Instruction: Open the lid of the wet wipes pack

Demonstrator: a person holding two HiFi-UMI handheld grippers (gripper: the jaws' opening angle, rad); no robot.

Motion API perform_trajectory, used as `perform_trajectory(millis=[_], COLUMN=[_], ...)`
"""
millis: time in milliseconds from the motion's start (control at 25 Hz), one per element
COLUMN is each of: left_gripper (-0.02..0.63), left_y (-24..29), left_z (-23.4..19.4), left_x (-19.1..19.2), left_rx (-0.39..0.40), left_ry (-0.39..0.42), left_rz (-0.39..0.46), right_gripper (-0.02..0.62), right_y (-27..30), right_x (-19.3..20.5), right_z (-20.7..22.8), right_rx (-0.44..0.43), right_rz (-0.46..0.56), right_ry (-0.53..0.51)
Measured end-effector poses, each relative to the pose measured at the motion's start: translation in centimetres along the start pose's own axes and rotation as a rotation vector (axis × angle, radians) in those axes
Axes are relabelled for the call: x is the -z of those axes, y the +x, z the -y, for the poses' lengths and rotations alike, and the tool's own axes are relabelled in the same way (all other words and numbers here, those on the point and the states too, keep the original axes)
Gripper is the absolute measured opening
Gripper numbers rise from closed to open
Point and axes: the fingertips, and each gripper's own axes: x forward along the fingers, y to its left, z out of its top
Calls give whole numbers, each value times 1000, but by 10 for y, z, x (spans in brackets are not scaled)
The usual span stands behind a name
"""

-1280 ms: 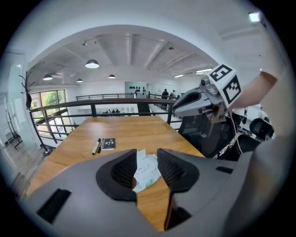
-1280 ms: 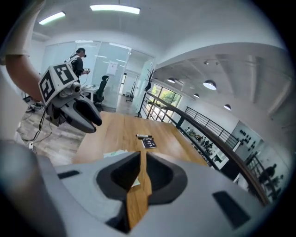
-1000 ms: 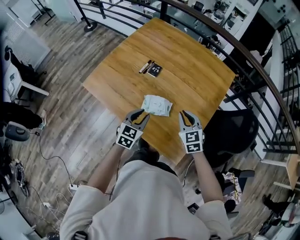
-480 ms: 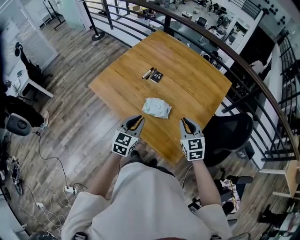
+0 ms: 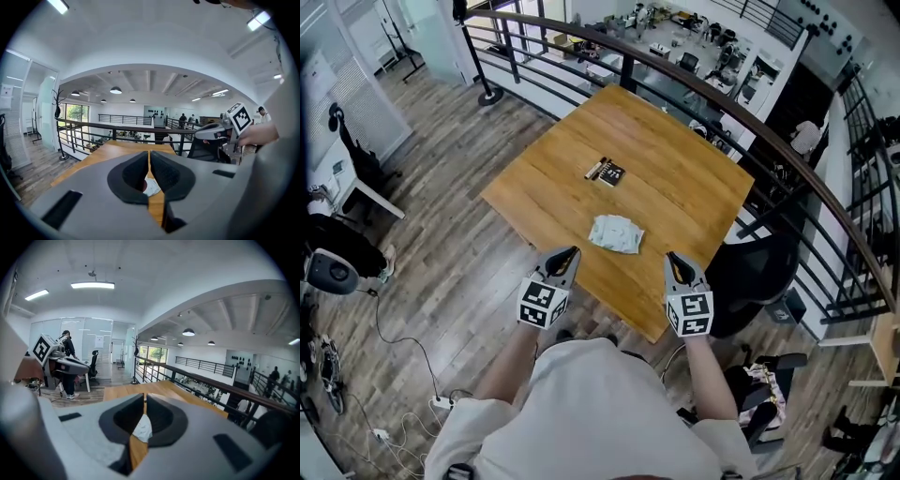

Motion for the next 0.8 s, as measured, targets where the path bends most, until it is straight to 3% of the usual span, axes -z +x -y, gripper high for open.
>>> perform_trajectory(millis=[360,800], left_gripper=[-6,-6], left_y=[-9,-11], left_z=[-34,-35], left_x=[-32,-42], left_rx=[11,41], left_ry=[22,27], left_rz=[47,60], right_gripper=[3,2], right_y=[-7,-13], right_x=[-26,-40], right_z=[-6,-3], right_rx=[47,63], right_rz=[47,85], right_ry=[55,55])
